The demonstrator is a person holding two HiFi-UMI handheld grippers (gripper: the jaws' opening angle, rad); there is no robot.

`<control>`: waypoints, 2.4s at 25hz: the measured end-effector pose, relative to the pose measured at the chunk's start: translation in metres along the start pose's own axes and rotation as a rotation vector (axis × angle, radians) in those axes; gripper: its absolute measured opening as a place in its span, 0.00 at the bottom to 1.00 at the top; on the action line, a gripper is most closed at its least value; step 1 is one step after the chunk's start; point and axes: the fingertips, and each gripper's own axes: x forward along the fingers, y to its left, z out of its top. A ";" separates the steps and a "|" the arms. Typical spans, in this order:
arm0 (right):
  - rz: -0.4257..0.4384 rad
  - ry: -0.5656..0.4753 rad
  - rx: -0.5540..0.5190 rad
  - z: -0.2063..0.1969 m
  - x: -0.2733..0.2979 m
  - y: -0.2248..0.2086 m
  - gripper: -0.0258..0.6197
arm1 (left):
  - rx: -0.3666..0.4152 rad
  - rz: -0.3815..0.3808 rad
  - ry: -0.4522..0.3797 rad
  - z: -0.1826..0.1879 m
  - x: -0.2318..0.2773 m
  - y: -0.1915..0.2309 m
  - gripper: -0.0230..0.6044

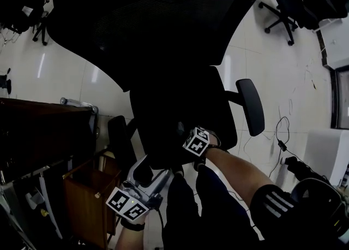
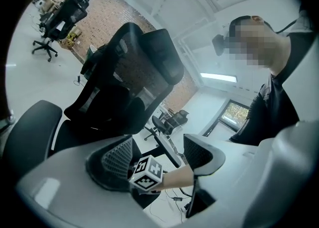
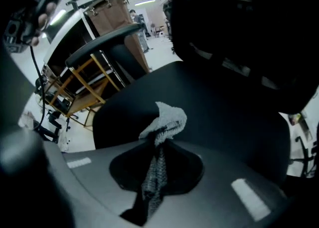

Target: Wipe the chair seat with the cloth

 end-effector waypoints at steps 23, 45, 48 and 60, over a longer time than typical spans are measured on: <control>-0.037 0.151 0.054 -0.153 -0.028 -0.020 0.09 | 0.000 -0.046 0.055 -0.012 0.041 -0.019 0.57; -0.125 -0.575 0.438 0.009 -0.306 0.028 0.09 | 0.113 -0.155 0.020 0.064 0.012 -0.122 0.57; -0.157 -0.732 0.405 0.047 -0.380 0.056 0.09 | 0.140 -0.203 0.029 0.065 -0.013 -0.151 0.57; -0.135 -1.006 0.270 0.050 -0.533 0.187 0.09 | 0.200 -0.198 -0.051 0.021 -0.106 -0.255 0.57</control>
